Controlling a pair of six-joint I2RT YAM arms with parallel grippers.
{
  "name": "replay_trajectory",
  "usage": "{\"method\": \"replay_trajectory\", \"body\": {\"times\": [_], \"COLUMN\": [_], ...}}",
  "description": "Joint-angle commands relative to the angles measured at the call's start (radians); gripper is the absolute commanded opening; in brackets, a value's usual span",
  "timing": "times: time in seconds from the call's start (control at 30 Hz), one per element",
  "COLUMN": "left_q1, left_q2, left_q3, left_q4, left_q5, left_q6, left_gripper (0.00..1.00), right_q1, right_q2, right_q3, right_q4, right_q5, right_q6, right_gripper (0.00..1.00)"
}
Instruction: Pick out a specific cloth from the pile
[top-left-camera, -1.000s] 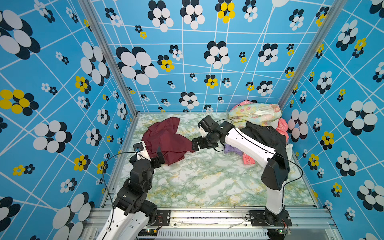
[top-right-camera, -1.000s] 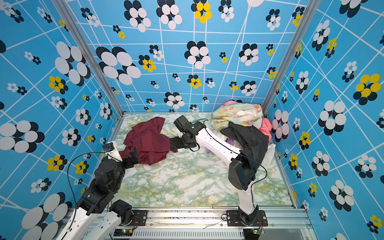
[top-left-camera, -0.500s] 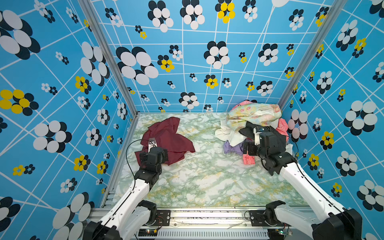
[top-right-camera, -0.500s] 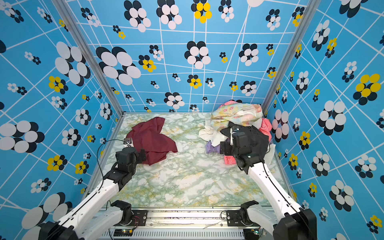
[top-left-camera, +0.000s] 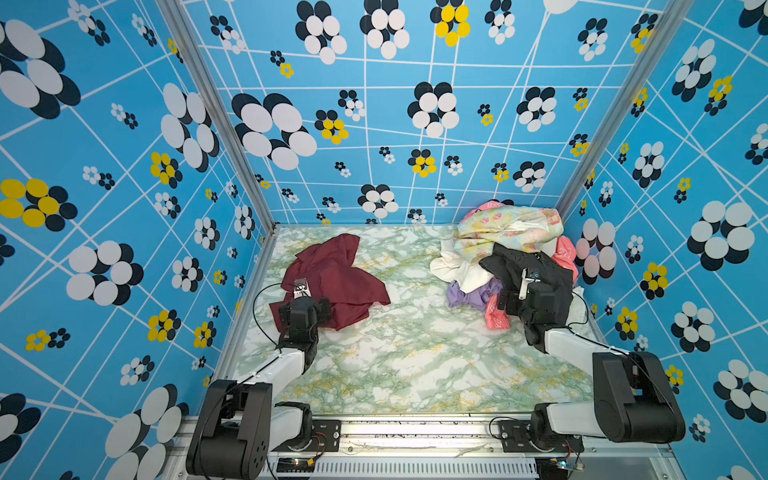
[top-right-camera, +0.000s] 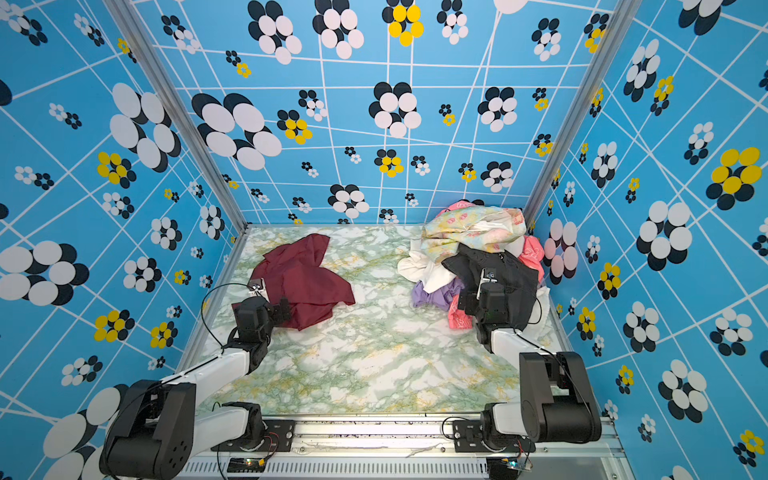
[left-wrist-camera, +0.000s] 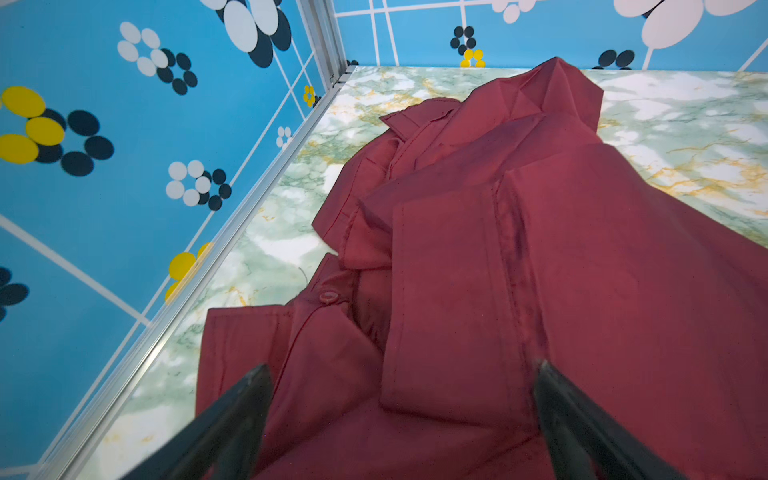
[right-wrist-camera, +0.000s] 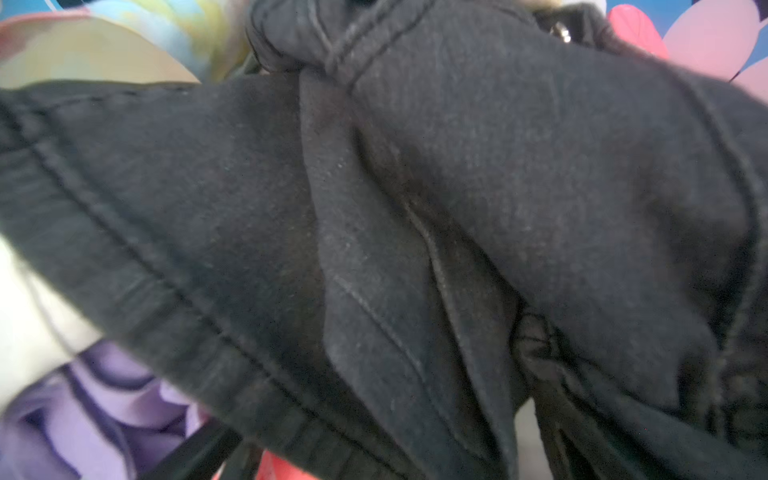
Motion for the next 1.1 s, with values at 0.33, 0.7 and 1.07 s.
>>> {"method": "replay_trajectory", "body": {"times": [0.33,0.7,1.07], "left_q1": [0.049,0.052,0.030], "left_q2": [0.054,0.310,0.312], "left_q3": [-0.051,-0.151,0.024], "left_q4": [0.288,0.743,0.416], "left_q5": [0.142,0.208,0.158], "left_q6": [0.032,0.009,0.023], "left_gripper": [0.99,0.99,0.99], "right_q1": [-0.042,-0.042,-0.042], "right_q2": [0.104,0.135,0.133], "right_q3": [-0.085,-0.109,-0.099], "right_q4": [0.381,0.457,0.437], "right_q5": [-0.071,-0.099,-0.104], "right_q6": [-0.010,-0.018,-0.026], "right_gripper": [0.99,0.99,0.99]}}
